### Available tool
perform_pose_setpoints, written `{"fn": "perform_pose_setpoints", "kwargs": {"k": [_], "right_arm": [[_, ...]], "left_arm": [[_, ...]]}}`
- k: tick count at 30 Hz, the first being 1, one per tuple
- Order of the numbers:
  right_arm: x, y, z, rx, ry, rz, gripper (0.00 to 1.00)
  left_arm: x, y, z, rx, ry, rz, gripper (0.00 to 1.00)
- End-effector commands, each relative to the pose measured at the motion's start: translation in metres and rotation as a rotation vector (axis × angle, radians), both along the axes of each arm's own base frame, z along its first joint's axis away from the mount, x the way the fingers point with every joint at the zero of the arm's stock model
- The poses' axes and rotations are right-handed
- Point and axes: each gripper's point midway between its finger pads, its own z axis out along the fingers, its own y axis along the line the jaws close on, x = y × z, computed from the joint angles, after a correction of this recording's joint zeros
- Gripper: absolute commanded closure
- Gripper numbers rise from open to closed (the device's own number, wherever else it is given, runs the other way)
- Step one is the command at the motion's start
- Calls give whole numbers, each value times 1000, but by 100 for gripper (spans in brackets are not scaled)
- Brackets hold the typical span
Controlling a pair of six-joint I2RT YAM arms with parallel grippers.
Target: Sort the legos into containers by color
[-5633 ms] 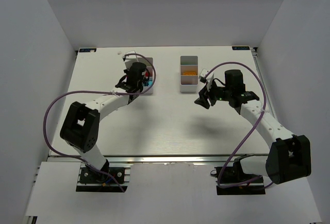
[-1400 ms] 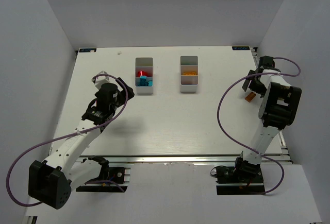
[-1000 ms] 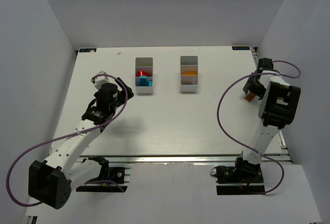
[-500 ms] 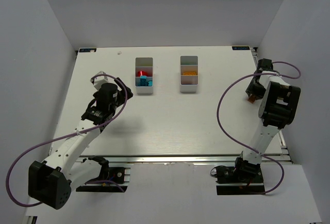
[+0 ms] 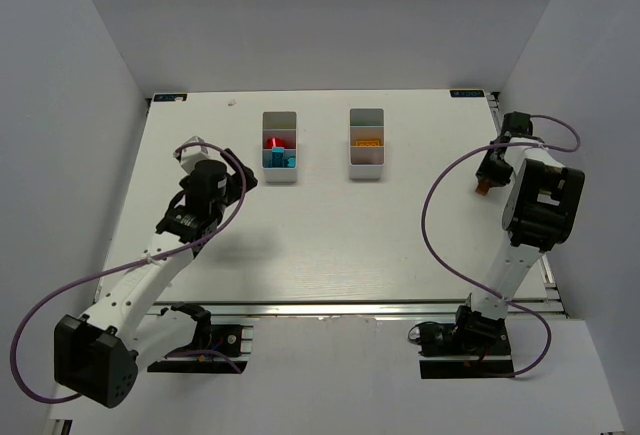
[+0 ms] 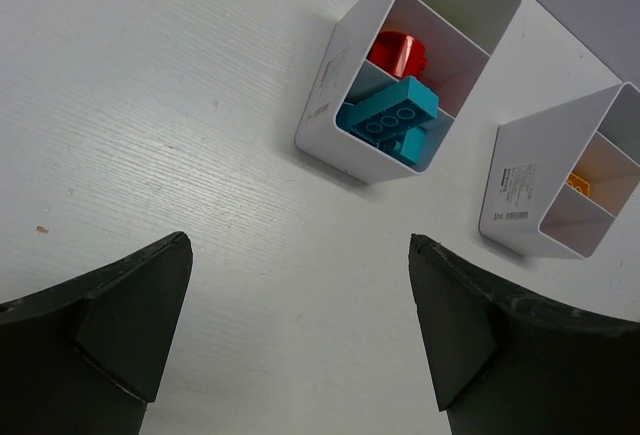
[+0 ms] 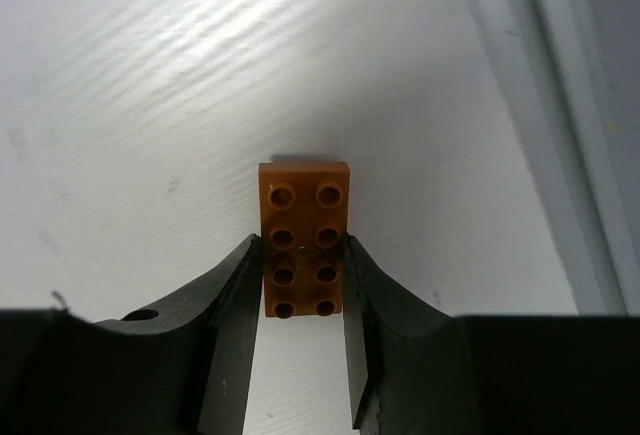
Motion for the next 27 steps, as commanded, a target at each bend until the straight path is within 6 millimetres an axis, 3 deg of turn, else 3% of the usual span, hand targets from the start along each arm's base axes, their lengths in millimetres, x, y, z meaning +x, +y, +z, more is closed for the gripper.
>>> {"fn": "perform_pose_setpoints", "kwargs": {"k": [1,2,3,5,11,14,19,22,23,24,25,27], "right_arm": [[35,18,52,61,-200,192,100],[40,44,61,171,-246,324,100],[39,54,70,210,-264,437,100],[39,74,78,312,-299,508,100],[37,88,83,316,-333,606,100],[41,109,108,317,-415,722,100],[30,191,170,317,-642,1123,100],[9,243,191,288,-755,1402,100],[7,252,195,223,-803,1515,100],[-8,278,193,222,-794,1624,100],[-12,287,191,188,-802,1706,100],[-11,308,194,42,-826,1867,100]], "left_arm": [[2,5,27,-8,-62,19,2],[2,5,28,-8,-63,19,2],[1,5,28,-9,-64,19,2],[1,6,30,-12,-70,21,2],[-4,10,36,-18,-85,34,2],[-6,11,37,-15,-88,38,2],[-4,9,41,-30,-100,36,2],[-3,9,45,-30,-103,35,2],[-3,9,46,-28,-103,36,2],[-4,10,48,-28,-106,37,2],[-5,10,49,-29,-109,39,2],[-6,11,50,-29,-111,40,2]]}}
